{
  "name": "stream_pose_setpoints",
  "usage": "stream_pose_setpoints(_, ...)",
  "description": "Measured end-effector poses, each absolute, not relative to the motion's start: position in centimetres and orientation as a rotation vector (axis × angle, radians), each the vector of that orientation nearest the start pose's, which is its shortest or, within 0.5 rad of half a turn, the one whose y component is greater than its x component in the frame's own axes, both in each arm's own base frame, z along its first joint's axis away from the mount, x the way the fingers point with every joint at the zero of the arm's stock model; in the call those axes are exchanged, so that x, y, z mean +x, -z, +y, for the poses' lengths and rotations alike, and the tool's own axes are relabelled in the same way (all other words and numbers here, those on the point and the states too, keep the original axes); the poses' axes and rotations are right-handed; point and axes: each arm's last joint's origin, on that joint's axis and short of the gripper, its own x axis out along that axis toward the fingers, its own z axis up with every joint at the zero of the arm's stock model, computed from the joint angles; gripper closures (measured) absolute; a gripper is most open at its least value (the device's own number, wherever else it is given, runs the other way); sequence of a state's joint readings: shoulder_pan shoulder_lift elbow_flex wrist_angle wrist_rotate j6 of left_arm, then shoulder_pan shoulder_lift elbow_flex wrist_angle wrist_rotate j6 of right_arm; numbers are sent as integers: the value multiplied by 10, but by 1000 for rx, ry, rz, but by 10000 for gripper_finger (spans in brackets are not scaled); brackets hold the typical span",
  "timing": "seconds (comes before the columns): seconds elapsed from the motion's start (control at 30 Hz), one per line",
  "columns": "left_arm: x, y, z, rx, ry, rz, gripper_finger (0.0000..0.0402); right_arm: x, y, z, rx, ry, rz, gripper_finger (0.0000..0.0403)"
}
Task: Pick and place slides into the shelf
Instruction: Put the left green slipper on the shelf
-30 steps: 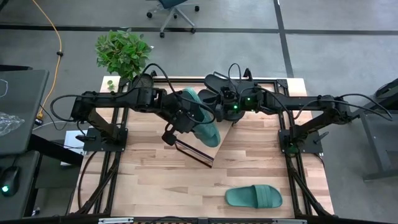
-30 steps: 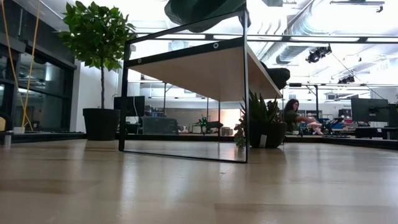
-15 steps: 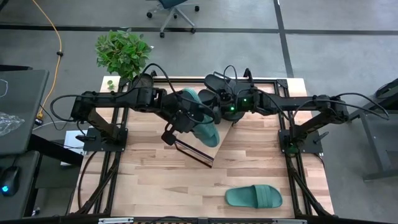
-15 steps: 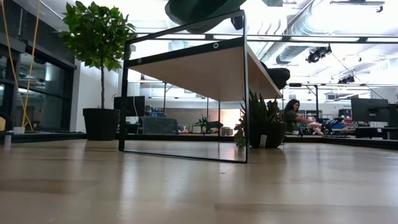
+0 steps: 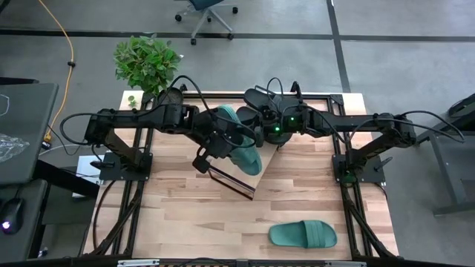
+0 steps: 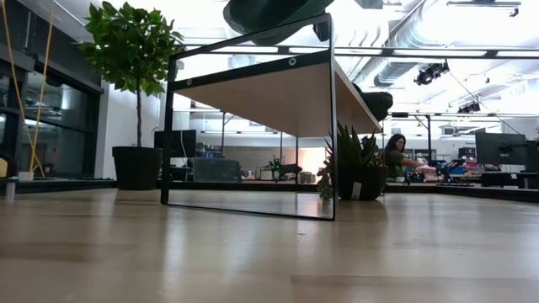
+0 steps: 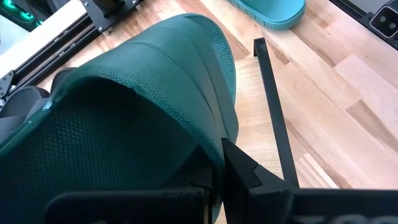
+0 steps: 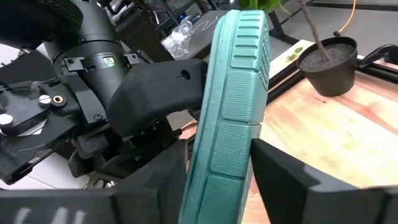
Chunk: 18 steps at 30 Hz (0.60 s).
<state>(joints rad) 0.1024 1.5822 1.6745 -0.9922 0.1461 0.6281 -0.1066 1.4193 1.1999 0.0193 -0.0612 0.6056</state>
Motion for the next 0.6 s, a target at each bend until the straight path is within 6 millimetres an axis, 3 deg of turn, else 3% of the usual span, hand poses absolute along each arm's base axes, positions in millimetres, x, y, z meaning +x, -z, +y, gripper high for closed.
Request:
stream_pose_setpoints(0.3,320,-374,30,450,295,851,394,325,-350,-33,620,105,180,318)
stream_pose_setpoints(0.6,321,-375,30,426,259,855,305,324,-346,-34,615,151,219,334)
